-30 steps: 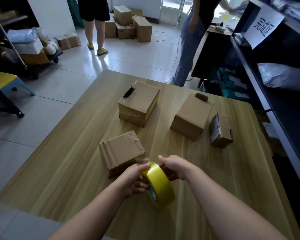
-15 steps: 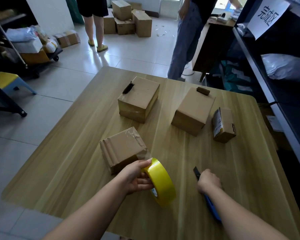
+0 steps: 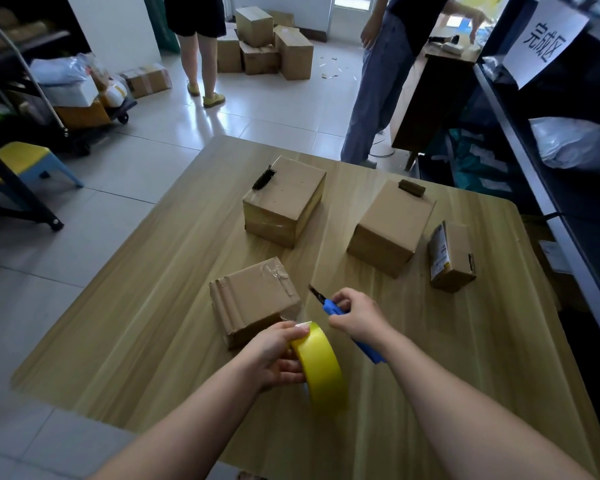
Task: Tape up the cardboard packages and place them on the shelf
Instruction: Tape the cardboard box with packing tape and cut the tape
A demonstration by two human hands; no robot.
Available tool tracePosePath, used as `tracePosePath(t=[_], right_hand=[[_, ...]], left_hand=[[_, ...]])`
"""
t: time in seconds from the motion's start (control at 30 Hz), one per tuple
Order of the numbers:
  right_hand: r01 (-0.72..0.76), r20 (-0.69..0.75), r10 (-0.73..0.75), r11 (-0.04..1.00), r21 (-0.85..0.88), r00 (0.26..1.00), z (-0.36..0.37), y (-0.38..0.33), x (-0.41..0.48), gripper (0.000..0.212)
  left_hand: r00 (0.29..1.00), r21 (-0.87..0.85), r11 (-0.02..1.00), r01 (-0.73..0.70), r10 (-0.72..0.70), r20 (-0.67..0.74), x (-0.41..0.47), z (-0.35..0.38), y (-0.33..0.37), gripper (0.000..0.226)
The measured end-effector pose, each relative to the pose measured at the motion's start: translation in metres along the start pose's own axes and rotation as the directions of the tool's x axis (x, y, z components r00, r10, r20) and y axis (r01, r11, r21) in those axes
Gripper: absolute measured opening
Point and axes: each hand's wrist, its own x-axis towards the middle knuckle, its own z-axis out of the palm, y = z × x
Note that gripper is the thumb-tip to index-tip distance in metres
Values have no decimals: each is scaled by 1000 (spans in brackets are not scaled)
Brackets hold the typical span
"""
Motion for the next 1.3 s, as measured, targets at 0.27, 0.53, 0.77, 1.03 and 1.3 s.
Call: tracePosePath(t=[0.27,0.53,0.77,1.03,1.3], right_hand=[[106,150,-137,974,202,979,9,-24,-9,25],[212,269,-239,969,128,933,33,-54,-8,29],[259,263,-242,965,-34,934,45,-64,-4,34],[313,447,-143,890,-333,883,9,-70,-27,32],[301,487,-51,840,-452,872,13,-72,-32,37]], left_hand=[[997,167,985,-43,54,-60,-11,-21,-3,33],[997,202,979,3,14,-81,-31,-40,-14,22],[996,140,990,-8,19,-83,-33,-46,-25,22],[997,139,990,-26,37,-74,-34,-48,-27,22],[997,127,992,-20,29,-69,-37,-51,-26,15]])
